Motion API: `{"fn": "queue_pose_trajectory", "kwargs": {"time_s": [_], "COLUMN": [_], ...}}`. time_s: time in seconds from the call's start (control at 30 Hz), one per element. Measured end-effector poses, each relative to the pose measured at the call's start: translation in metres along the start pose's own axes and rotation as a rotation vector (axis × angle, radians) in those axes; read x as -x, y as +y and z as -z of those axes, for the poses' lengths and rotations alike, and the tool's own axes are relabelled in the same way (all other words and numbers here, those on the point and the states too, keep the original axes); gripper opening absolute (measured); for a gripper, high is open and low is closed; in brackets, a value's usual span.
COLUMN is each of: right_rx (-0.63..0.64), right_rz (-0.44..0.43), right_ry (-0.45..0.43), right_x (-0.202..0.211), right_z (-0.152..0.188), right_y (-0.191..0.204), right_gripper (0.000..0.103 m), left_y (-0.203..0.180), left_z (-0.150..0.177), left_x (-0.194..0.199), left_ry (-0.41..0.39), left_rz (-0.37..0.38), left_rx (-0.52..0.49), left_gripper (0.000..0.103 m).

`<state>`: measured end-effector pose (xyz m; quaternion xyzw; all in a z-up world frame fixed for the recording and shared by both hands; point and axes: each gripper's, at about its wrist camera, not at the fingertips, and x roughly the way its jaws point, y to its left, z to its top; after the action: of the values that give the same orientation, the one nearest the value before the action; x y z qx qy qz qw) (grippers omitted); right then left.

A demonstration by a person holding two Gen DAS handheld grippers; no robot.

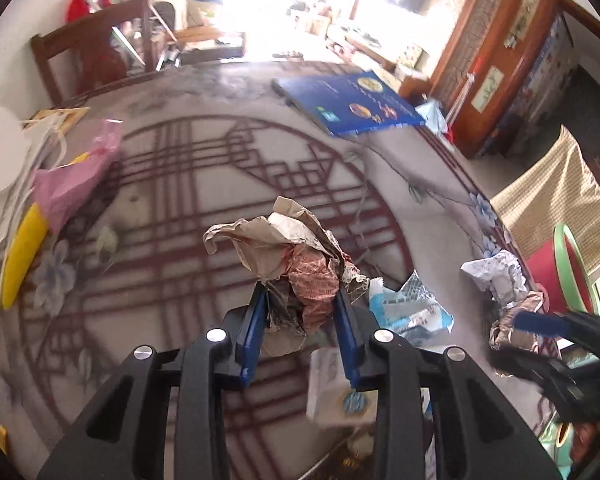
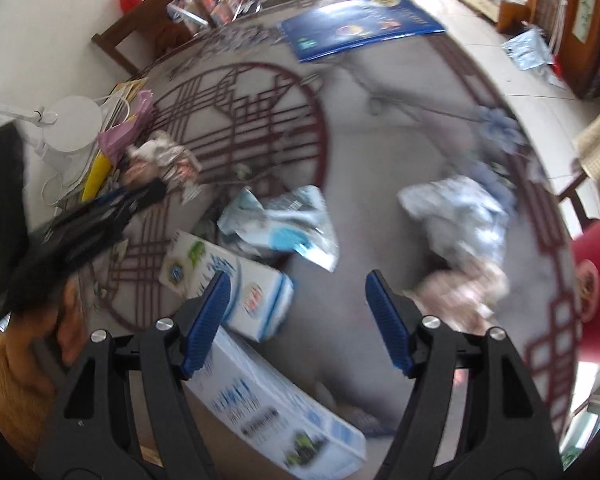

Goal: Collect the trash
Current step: 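Grasp the crumpled brown paper with the left tool while the right tool grasps the blue-white wrapper, then carry the crumpled paper and wrapper over to the red bin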

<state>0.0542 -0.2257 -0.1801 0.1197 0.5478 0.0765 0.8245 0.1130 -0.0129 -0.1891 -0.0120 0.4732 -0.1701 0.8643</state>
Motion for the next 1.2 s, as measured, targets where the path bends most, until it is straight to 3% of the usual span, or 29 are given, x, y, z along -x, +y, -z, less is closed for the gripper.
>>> {"fn": "queue_pose_trajectory", "kwargs": {"time_s": [0.17,0.4,0.47,0.53,0.6,0.73,1.2], "right_rx": [0.007,0.006,0.01,0.007,-0.013,-0.039,-0.102], "right_rz": [-0.018,-0.018,-0.012,-0.023,-0.045,-0.067,-0.145], "right_ry": [0.058,0.125,0.127,0.136,0.133,0.081,-0.165], "right_x": [-0.039,-0.071,-0.073,-0.074,-0.073,-0.055,0.052], "right_z": [-0.023,-0.029,-0.029,-0.029,-0.028,-0.027,-0.013], "right_y": [0.014,0.02,0.018,0.016,0.01,0.002,-0.016], "right_gripper": [0.068,0.067,0.062,0.043,0.031,0.023,0.022], "left_y": [0.008,0.018,0.018,0.016,0.014,0.007,-0.032], "left_z": [0.002,-0.002,-0.004,-0.006,-0.007,-0.008,-0.014], "left_x": [0.012,0.013,0.013,0.011,0.009,0.012,0.047], "left_ry": [-0.022,-0.024,-0.029,-0.023,-0.018,-0.023,-0.083], "left_rz": [-0.008,0.0,-0.001,0.0,0.002,0.011,0.033], "left_rx": [-0.008,0.029,0.026,0.023,0.02,0.006,-0.043], "left_gripper": [0.032,0.034,0.034,0.034,0.035,0.035,0.036]}}
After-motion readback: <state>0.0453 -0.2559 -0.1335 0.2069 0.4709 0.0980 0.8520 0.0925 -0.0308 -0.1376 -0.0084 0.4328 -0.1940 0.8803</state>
